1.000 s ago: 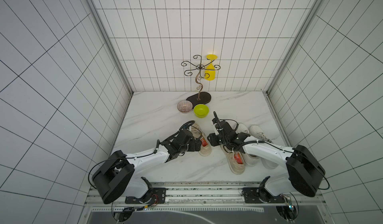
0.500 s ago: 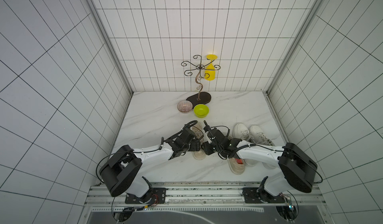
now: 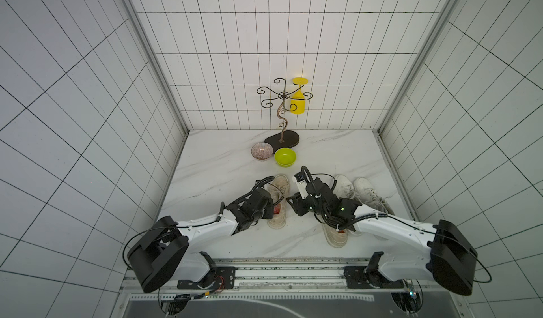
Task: Remove the insole from the shoe
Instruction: Untie the shoelace on the shoe.
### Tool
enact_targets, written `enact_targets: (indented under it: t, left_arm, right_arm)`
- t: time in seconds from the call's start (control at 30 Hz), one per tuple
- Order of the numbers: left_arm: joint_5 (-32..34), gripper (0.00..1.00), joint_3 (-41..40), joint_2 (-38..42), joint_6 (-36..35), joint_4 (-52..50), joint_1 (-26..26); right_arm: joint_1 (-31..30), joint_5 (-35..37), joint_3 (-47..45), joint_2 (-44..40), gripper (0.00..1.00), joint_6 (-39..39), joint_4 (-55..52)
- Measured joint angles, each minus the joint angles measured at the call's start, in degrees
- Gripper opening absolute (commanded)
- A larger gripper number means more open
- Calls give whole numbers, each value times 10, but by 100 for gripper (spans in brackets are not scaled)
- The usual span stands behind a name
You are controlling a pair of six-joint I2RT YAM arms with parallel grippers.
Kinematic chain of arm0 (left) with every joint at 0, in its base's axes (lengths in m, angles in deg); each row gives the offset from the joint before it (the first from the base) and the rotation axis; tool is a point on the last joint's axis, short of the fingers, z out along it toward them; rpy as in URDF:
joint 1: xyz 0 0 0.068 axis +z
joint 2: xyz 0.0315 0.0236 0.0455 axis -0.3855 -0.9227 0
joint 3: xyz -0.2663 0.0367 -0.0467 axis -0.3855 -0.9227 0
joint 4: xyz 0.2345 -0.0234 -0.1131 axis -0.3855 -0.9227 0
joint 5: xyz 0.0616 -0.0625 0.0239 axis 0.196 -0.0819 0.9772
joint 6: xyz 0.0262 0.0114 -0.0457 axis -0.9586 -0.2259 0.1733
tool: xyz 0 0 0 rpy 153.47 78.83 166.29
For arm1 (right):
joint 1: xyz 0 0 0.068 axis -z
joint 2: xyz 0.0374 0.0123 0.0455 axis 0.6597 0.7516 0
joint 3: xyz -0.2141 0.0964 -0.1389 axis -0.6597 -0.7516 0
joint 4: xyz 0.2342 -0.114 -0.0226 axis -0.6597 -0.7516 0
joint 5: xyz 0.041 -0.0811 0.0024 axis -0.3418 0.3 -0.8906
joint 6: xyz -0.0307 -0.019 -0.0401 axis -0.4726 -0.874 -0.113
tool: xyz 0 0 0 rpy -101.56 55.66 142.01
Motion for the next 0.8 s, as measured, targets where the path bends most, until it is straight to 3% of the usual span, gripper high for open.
enact_targets:
  t: [0.8]
  left_arm:
    - [-23,30,-17,16,-4,31,0]
  right_arm:
    - [-18,-12,2,93,43,17,52]
